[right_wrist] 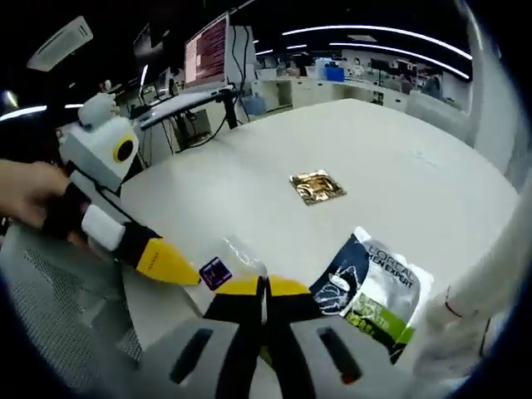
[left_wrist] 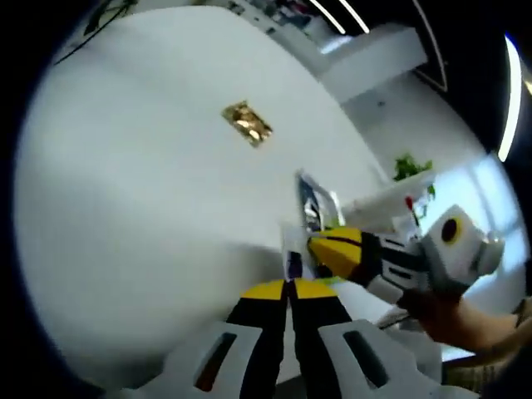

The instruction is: Arrange the skincare products in the storage area until every visible bottle or jar stands upright without overlapping.

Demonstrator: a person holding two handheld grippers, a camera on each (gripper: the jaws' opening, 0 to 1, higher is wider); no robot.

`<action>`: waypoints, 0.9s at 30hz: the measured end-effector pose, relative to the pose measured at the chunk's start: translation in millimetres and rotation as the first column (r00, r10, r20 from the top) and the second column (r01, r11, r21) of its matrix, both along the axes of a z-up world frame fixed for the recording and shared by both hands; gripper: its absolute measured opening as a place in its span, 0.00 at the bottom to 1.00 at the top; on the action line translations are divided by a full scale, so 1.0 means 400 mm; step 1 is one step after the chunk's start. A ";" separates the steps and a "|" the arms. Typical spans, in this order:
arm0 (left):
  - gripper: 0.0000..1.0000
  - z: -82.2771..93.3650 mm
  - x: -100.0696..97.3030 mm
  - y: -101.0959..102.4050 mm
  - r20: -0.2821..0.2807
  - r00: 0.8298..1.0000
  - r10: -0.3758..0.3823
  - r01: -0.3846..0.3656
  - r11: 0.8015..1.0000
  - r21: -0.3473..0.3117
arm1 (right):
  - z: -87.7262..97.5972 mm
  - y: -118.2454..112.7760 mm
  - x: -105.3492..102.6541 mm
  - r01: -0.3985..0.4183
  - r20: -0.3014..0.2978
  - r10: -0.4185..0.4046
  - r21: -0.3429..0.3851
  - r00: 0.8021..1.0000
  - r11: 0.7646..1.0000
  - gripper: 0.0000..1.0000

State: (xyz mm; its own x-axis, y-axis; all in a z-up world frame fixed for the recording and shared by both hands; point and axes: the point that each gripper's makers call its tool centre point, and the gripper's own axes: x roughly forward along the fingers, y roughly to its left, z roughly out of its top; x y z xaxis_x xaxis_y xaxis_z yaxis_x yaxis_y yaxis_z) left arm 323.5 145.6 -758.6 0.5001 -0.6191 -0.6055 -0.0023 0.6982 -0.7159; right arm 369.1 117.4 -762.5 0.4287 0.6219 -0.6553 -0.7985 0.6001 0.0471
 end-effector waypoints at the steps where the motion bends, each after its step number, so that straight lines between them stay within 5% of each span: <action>1: 0.00 -0.002 0.002 0.003 0.000 1.000 0.001 -0.001 1.000 0.001 | -0.004 0.001 0.003 -0.004 0.003 0.004 -0.006 1.000 1.000 0.01; 11: 0.00 -0.033 0.029 0.009 -0.003 0.999 -0.037 0.037 0.996 0.080 | -0.046 0.005 0.024 -0.081 0.070 0.090 -0.118 0.994 0.990 0.01; 20: 0.00 -0.044 0.044 0.022 0.028 0.996 -0.090 0.084 0.982 0.171 | -0.049 0.009 0.050 -0.095 0.107 0.110 -0.140 0.988 0.986 0.01; 25: 0.02 -0.043 0.047 0.035 0.063 0.979 -0.194 0.167 0.941 0.294 | -0.048 0.002 0.053 -0.081 0.106 0.097 -0.141 0.990 0.987 0.01; 27: 0.03 -0.038 0.052 0.048 0.088 0.956 -0.281 0.222 0.883 0.413 | -0.048 -0.004 0.056 -0.071 0.115 0.088 -0.143 0.990 0.987 0.01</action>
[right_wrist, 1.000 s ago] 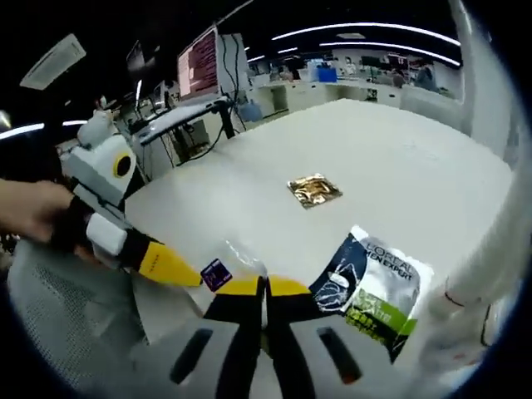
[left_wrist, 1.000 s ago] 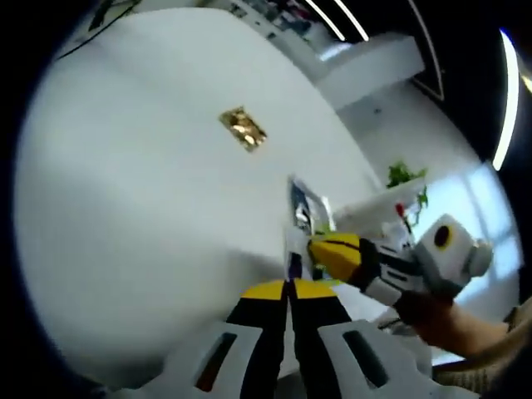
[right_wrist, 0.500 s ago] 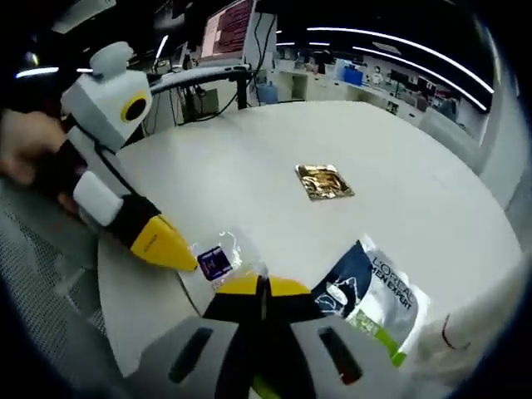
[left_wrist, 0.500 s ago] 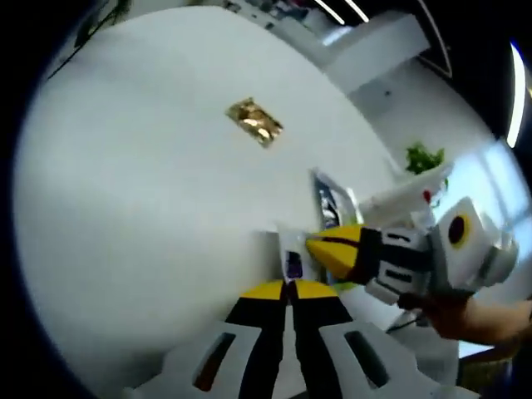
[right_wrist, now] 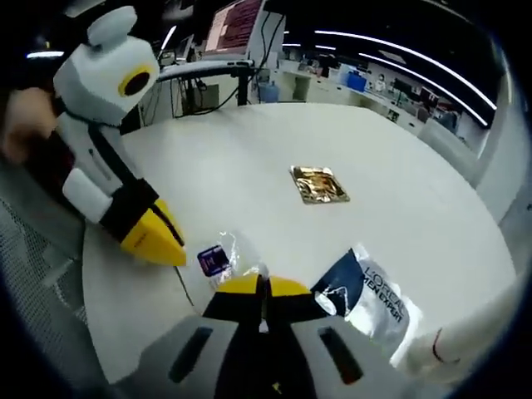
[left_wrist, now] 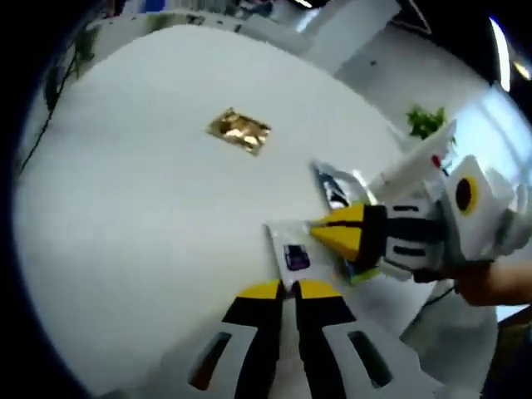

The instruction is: Arrange the skincare products in the storage area until every visible bottle or jar stands upright without overlapping.

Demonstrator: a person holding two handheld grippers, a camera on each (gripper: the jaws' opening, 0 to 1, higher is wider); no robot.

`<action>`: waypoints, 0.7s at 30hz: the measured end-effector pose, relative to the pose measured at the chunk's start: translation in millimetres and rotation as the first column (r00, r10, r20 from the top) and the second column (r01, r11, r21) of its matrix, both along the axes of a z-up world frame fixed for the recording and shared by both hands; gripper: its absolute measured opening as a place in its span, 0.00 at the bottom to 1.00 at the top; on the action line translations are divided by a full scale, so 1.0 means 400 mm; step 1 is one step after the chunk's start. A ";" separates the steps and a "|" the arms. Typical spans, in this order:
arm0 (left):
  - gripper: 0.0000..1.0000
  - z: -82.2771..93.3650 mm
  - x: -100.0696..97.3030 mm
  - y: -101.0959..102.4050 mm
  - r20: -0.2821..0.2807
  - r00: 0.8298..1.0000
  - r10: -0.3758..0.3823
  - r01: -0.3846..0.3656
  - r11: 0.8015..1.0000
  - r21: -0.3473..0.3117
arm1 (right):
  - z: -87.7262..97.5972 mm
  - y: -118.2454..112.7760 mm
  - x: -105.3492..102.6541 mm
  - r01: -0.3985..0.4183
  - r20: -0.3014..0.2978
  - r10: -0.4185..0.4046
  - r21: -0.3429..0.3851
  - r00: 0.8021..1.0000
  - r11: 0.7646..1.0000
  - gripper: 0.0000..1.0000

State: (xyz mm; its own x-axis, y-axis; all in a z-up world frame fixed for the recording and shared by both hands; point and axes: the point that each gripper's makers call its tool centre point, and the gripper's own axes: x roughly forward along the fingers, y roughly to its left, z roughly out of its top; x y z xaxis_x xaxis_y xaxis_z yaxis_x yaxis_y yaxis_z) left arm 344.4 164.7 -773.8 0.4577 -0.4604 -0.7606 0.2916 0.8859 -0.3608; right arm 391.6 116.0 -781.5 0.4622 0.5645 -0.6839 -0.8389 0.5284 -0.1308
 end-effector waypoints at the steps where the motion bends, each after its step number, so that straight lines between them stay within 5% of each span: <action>1: 0.05 0.005 0.003 0.002 0.024 0.999 -0.033 0.032 0.999 0.040 | -0.001 0.000 0.000 0.008 -0.005 -0.008 0.007 1.000 1.000 0.01; 4: 0.15 0.021 0.021 0.005 0.100 0.989 -0.113 0.097 0.984 0.152 | -0.001 0.001 0.001 0.000 0.001 0.000 0.003 1.000 1.000 0.01; 9: 0.18 0.037 0.050 -0.046 0.212 0.935 -0.285 0.236 0.945 0.228 | 0.000 0.003 0.004 -0.009 0.007 0.009 -0.002 1.000 1.000 0.01; 13: 0.23 0.013 0.061 -0.066 0.232 0.891 -0.390 0.311 0.897 0.313 | 0.000 0.003 0.004 -0.018 0.009 0.018 -0.002 1.000 1.000 0.01; 16: 0.24 -0.015 0.057 -0.071 0.205 0.886 -0.416 0.332 0.877 0.347 | 0.000 0.004 0.004 -0.027 0.012 0.027 -0.006 1.000 1.000 0.01; 21: 0.23 -0.015 0.060 -0.072 0.226 0.885 -0.408 0.320 0.883 0.344 | -0.001 0.002 0.009 -0.026 0.009 0.026 -0.004 1.000 1.000 0.01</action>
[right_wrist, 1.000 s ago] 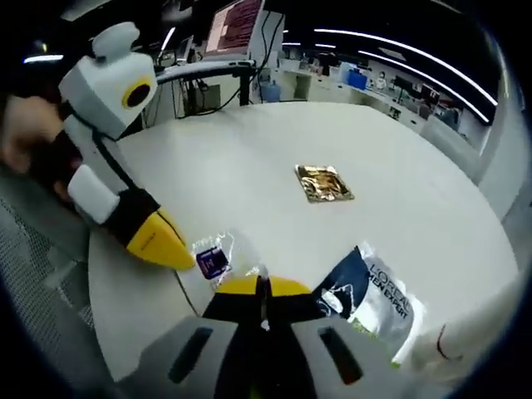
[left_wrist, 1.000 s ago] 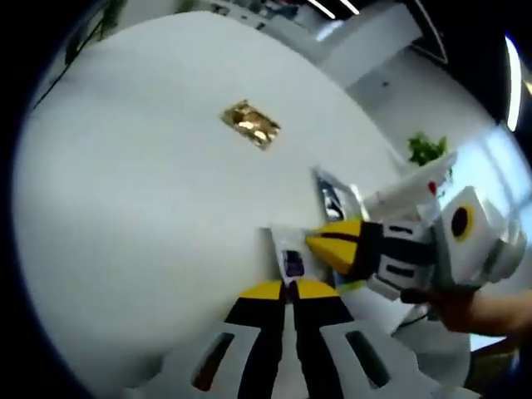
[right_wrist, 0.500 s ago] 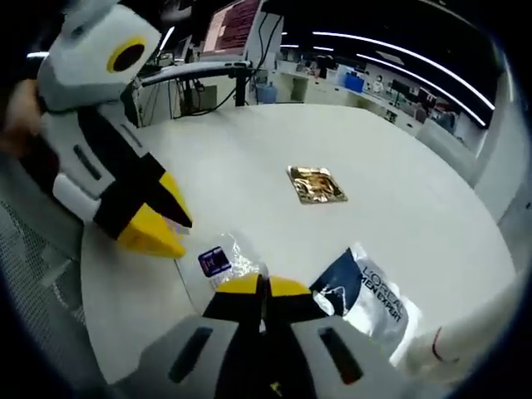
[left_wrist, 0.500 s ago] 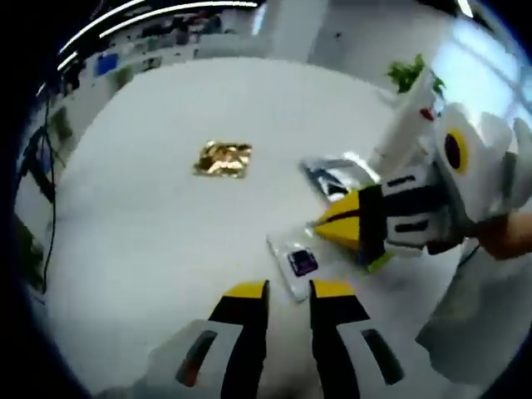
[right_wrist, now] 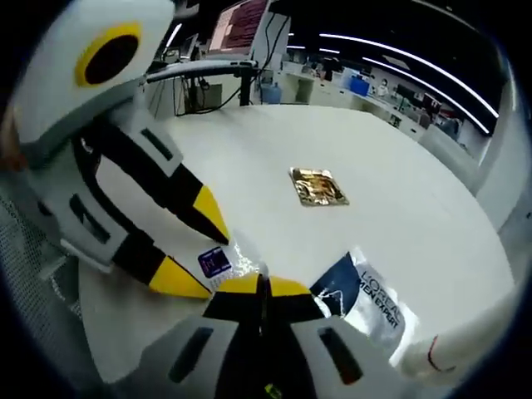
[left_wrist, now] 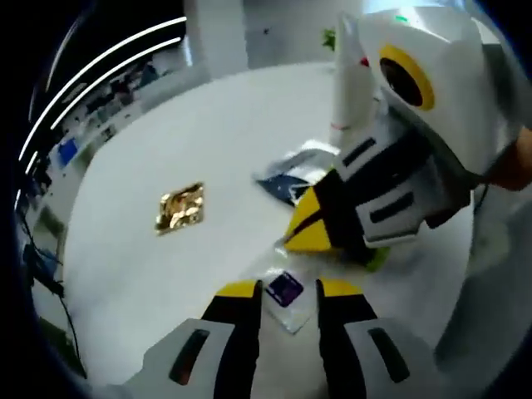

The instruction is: Arrange the skincare products in the storage area until every visible bottle or jar stands upright without overlapping.

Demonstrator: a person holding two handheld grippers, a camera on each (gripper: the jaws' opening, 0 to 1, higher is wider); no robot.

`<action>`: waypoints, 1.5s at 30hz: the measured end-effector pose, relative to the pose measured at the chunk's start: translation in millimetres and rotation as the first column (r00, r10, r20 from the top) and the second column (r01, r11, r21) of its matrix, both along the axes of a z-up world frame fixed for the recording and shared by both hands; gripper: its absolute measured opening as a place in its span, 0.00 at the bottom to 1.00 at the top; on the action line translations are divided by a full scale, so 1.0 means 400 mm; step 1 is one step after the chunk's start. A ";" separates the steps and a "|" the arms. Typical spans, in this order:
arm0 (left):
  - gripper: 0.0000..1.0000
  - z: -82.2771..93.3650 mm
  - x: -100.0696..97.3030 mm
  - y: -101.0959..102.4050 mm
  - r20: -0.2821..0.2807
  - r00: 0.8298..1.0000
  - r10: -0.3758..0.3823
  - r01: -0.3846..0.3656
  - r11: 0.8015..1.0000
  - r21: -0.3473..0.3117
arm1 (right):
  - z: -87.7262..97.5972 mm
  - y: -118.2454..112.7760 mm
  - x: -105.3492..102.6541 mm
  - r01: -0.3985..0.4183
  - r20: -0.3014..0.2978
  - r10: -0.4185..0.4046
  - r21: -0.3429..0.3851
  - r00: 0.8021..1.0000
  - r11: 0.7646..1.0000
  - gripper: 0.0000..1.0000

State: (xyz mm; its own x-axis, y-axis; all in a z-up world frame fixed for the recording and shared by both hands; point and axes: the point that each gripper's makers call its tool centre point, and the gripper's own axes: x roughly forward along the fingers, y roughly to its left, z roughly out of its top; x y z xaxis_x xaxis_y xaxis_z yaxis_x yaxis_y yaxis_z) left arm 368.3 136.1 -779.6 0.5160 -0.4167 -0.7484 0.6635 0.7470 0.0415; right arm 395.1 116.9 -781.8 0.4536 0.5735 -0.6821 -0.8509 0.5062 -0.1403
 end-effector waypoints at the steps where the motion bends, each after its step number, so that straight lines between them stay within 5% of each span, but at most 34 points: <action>1: 0.23 0.001 0.001 -0.001 0.008 1.000 -0.002 0.002 1.000 -0.002 | 0.000 -0.001 0.001 0.002 0.000 -0.002 0.000 1.000 1.000 0.01; 11: 0.23 -0.001 0.003 0.002 0.000 1.000 -0.004 0.004 0.999 -0.035 | 0.001 -0.001 0.009 -0.009 -0.033 0.010 0.010 0.999 1.000 0.04; 23: 0.23 -0.001 0.001 -0.002 0.003 1.000 -0.030 0.030 0.999 -0.037 | 0.020 -0.024 -0.026 -0.042 -0.004 0.042 -0.031 0.999 0.999 0.22; 32: 0.21 0.004 -0.001 -0.010 0.019 0.997 -0.073 0.073 0.997 0.003 | 0.072 -0.056 -0.062 -0.016 -0.038 0.019 0.075 0.999 0.997 0.41; 45: 0.24 0.016 -0.007 -0.004 0.009 0.998 -0.061 0.061 0.998 0.035 | 0.119 -0.163 -0.114 0.100 -0.072 -0.090 0.153 0.993 0.983 0.49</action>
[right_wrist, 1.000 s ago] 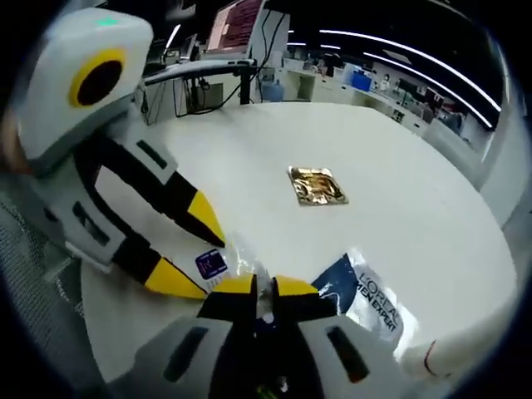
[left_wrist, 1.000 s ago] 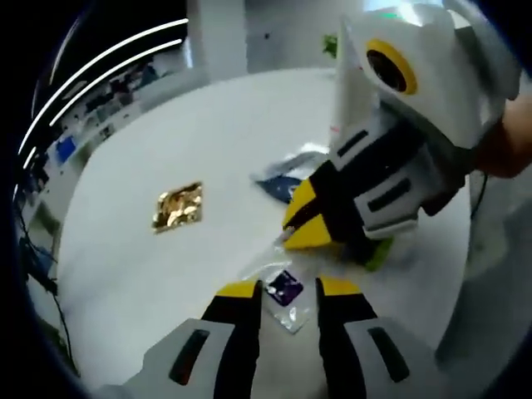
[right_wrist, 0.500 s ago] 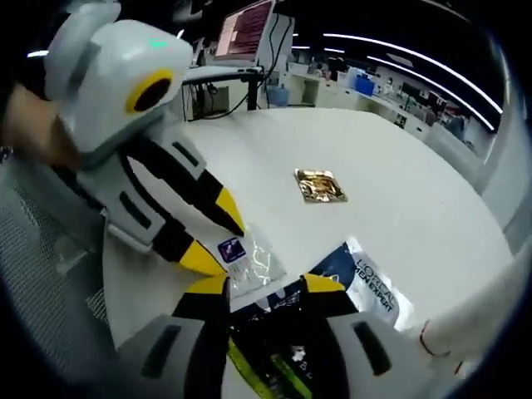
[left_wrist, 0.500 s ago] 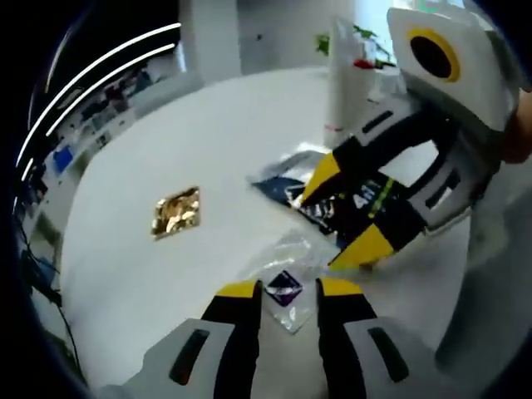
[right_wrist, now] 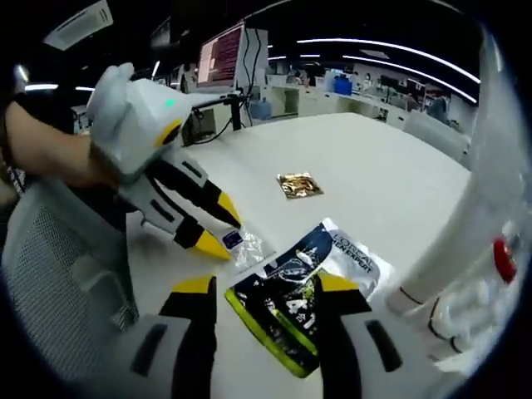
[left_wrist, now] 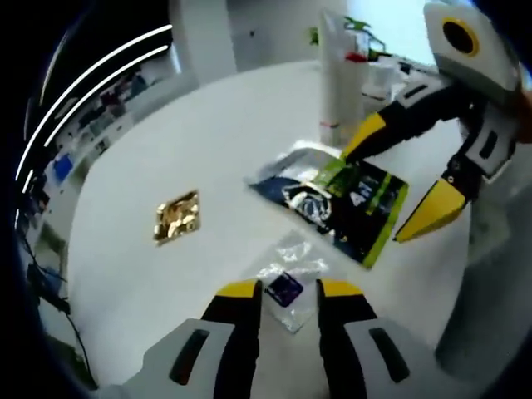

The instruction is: Arrange the skincare products in the storage area until every visible bottle or jar stands upright without overlapping.

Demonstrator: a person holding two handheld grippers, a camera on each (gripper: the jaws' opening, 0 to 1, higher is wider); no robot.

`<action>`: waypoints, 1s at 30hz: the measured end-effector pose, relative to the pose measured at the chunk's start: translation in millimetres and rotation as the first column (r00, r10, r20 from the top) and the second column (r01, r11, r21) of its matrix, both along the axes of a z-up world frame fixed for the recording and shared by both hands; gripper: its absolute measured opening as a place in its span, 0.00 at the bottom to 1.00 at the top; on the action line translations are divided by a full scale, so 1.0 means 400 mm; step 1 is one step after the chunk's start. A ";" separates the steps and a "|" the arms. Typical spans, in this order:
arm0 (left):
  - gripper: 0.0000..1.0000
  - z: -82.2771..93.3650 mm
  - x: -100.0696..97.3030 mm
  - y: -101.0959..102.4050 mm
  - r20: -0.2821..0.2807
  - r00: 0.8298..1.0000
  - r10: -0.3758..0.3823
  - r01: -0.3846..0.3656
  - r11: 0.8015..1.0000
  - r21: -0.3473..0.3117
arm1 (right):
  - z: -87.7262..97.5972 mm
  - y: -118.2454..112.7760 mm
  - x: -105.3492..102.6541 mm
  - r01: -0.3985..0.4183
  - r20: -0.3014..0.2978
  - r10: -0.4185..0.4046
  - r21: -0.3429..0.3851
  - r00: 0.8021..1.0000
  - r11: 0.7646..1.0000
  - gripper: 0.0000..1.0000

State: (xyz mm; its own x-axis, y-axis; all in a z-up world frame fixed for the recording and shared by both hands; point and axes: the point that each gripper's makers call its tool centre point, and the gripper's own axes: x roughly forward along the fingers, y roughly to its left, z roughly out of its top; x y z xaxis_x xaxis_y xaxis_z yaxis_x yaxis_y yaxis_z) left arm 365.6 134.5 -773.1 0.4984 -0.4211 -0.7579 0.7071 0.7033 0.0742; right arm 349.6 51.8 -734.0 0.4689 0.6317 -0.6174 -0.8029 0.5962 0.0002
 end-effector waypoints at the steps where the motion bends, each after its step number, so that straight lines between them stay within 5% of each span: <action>1: 0.25 0.003 0.000 0.001 0.002 1.000 0.003 -0.003 1.000 0.001 | 0.004 -0.011 -0.004 0.018 -0.001 -0.018 0.011 1.000 1.000 0.51; 14: 0.41 0.037 -0.029 0.003 0.011 0.999 0.034 -0.034 0.999 -0.016 | 0.025 -0.113 -0.041 0.141 -0.006 -0.141 0.042 0.990 0.989 0.74; 30: 0.60 0.126 -0.072 0.025 0.010 0.994 0.112 -0.110 0.985 -0.136 | 0.078 -0.255 -0.088 0.283 -0.015 -0.283 0.096 0.959 0.954 0.95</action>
State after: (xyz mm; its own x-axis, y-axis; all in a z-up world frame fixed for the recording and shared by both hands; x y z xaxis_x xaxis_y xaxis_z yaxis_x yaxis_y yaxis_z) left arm 336.8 144.5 -722.5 0.5604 -0.4602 -0.6886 0.6236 0.7816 -0.0149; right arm 314.4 -50.2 -702.8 0.6365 0.5294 -0.5610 -0.6014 0.7960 0.0688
